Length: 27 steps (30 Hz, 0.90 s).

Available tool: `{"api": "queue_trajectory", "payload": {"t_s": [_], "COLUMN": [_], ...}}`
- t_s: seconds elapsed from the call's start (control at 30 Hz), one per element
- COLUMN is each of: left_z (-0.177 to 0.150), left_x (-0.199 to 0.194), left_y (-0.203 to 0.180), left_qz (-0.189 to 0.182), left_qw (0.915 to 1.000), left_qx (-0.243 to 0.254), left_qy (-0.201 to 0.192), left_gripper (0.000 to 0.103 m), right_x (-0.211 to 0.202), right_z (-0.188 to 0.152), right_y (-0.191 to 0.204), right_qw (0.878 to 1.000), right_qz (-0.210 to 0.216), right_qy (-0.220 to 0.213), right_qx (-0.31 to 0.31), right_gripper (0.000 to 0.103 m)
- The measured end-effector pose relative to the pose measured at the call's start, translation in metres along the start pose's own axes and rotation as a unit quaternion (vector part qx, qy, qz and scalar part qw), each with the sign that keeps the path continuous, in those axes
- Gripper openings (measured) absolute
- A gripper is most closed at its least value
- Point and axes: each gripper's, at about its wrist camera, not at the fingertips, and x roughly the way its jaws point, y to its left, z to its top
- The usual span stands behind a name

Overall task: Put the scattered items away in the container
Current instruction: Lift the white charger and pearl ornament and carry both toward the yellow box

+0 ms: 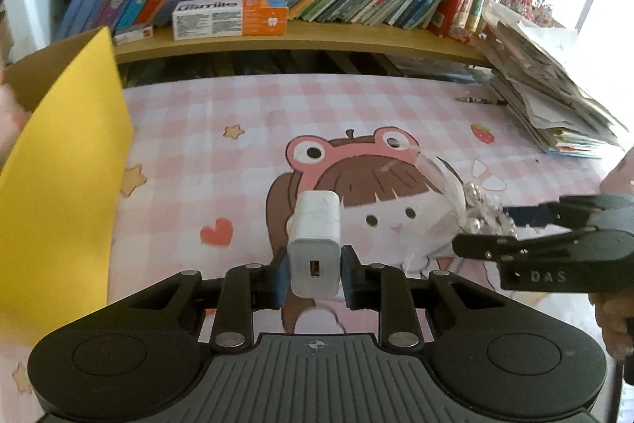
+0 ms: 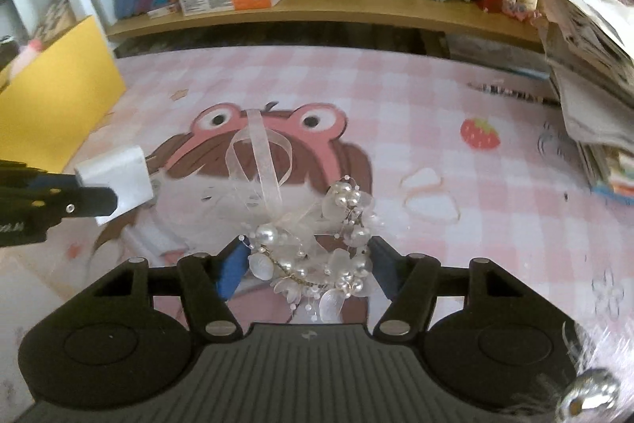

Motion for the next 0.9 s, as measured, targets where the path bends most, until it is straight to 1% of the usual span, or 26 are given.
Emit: {"api": "queue_trajectory", "payload": {"t_s": [0.13,0.33,0.53,0.7,0.9], "left_z": [-0.008,-0.021,-0.036,-0.046,-0.057], "left_x": [-0.021,-0.049,-0.068,-0.083,-0.094], "left_y": [0.002,0.003,0.006,0.005,0.005], "left_qz": [-0.003,-0.007,-0.008,-0.003,-0.007], "left_qw": [0.9998,0.9994,0.999,0.9991,0.9993], "left_qx": [-0.012,-0.021,-0.028,-0.021,-0.016], "left_qy": [-0.013,-0.028,-0.033,-0.037,-0.034], "left_gripper": [0.024,0.024,0.024,0.024,0.024], "right_x": [-0.02,-0.044,-0.057,-0.068,-0.076], "right_z": [-0.014,-0.03,-0.041,-0.049,-0.056], "right_y": [0.009,0.023,0.035,0.046,0.059], "right_qw": [1.0,1.0,1.0,0.999,0.999], "right_qz": [0.014,0.018,0.02,0.025,0.027], "right_qy": [0.008,0.01,0.013,0.012,0.013], "right_qx": [0.008,0.004,-0.006,-0.019,-0.034], "right_gripper": [0.063,0.063,0.063,0.063,0.063]}}
